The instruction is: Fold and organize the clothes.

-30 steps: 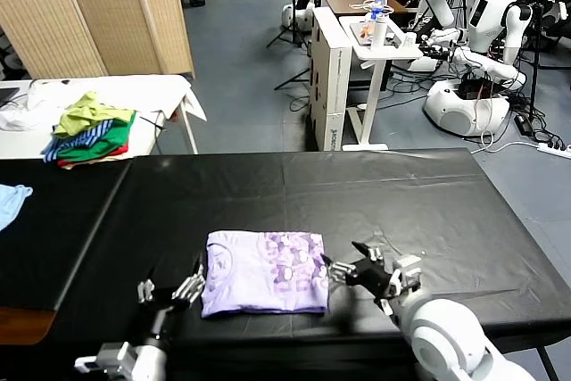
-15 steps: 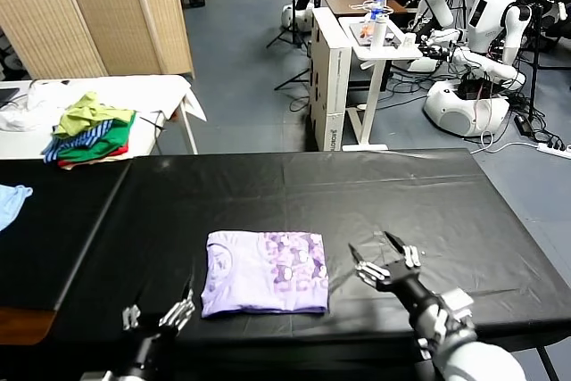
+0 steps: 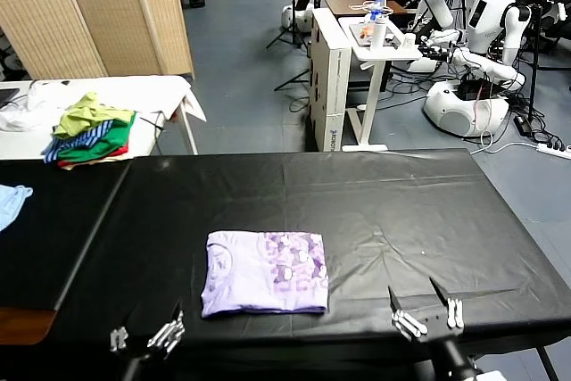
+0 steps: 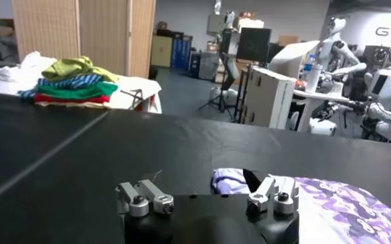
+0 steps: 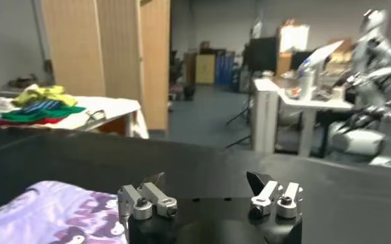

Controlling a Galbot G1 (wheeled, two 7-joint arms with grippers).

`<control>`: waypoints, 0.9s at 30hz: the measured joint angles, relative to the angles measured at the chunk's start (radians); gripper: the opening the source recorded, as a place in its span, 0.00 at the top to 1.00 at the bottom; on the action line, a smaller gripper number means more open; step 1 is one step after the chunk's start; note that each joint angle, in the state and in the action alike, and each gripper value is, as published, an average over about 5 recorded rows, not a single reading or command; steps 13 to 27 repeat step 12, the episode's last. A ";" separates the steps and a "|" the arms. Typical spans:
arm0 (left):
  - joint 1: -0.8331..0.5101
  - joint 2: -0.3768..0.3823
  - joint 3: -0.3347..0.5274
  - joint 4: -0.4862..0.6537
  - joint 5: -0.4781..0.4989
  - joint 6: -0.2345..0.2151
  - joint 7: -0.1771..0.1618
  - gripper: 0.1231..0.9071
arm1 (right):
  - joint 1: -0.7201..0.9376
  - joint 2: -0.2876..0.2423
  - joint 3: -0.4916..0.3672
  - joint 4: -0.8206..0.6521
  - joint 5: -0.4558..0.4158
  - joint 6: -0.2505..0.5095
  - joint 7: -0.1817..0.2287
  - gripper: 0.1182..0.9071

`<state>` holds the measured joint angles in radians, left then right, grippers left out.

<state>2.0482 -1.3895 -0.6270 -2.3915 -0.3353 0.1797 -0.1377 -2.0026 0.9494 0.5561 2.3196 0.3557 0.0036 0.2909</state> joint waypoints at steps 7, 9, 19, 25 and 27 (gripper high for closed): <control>0.007 0.002 0.005 0.004 0.003 0.008 0.005 0.00 | -0.060 0.009 0.005 0.013 0.007 -0.018 0.026 0.00; 0.008 0.004 0.005 0.004 0.003 0.008 0.005 0.00 | -0.068 0.010 0.006 0.017 0.008 -0.022 0.027 0.00; 0.010 0.006 0.005 0.004 0.004 0.008 0.006 0.00 | -0.074 0.009 0.007 0.020 0.008 -0.025 0.026 0.00; 0.010 0.006 0.005 0.004 0.004 0.008 0.006 0.00 | -0.074 0.009 0.007 0.020 0.008 -0.025 0.026 0.00; 0.010 0.006 0.005 0.004 0.004 0.008 0.006 0.00 | -0.074 0.009 0.007 0.020 0.008 -0.025 0.026 0.00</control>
